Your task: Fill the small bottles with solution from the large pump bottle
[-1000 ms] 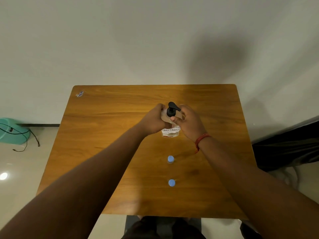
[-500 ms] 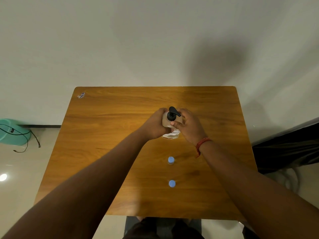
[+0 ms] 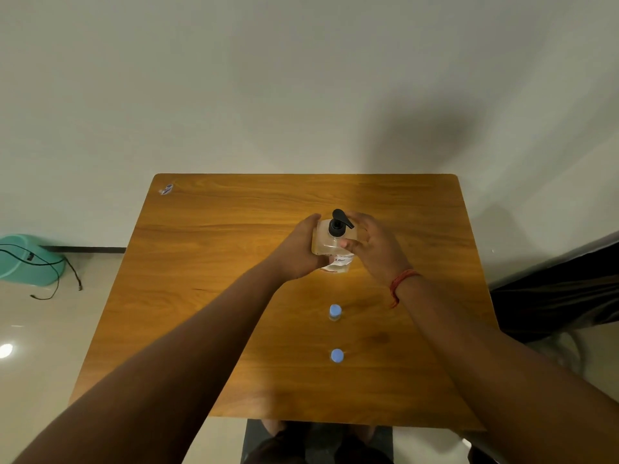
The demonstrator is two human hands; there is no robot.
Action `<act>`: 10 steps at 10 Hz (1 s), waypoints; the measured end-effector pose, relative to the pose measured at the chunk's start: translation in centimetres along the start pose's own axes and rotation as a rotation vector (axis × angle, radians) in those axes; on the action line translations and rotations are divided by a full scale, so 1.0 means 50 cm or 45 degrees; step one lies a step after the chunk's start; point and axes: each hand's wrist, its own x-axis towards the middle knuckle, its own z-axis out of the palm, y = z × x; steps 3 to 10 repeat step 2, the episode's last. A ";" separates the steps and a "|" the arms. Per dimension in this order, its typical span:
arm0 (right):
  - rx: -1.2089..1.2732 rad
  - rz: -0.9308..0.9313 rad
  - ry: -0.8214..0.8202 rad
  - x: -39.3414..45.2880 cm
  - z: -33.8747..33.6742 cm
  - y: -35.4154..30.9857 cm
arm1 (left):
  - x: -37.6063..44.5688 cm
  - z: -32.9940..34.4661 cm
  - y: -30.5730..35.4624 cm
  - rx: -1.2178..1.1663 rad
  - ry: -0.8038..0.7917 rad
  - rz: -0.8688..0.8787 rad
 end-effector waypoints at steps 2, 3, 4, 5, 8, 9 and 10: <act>-0.135 0.038 -0.053 -0.028 -0.045 -0.009 | -0.046 -0.027 0.020 0.163 0.039 -0.043; -0.135 0.038 -0.053 -0.028 -0.045 -0.009 | -0.046 -0.027 0.020 0.163 0.039 -0.043; -0.135 0.038 -0.053 -0.028 -0.045 -0.009 | -0.046 -0.027 0.020 0.163 0.039 -0.043; -0.135 0.038 -0.053 -0.028 -0.045 -0.009 | -0.046 -0.027 0.020 0.163 0.039 -0.043; -0.135 0.038 -0.053 -0.028 -0.045 -0.009 | -0.046 -0.027 0.020 0.163 0.039 -0.043; -0.135 0.038 -0.053 -0.028 -0.045 -0.009 | -0.046 -0.027 0.020 0.163 0.039 -0.043; -0.135 0.038 -0.053 -0.028 -0.045 -0.009 | -0.046 -0.027 0.020 0.163 0.039 -0.043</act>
